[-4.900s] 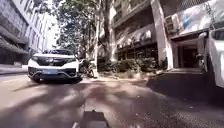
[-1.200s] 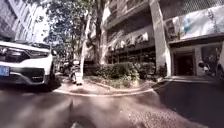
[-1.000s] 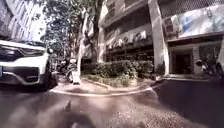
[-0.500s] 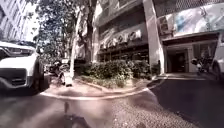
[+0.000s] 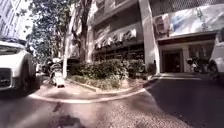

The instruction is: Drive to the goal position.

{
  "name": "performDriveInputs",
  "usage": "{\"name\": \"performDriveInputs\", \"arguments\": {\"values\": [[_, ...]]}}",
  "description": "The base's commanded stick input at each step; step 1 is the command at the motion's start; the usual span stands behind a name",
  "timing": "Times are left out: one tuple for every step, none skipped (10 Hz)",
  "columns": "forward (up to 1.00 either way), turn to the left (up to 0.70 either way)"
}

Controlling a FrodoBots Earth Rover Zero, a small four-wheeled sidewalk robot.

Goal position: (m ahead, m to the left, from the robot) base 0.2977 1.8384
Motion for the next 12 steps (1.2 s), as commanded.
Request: {"name": "performDriveInputs", "arguments": {"values": [[0.45,-0.27],[0.45,-0.27],[0.45,-0.27],[0.45,-0.27],[0.45,-0.27],[0.45,-0.27],[0.45,-0.27],[0.45,-0.27],[0.45,-0.27],[0.45,-0.27],[0.45,-0.27],[0.45,-0.27]]}}
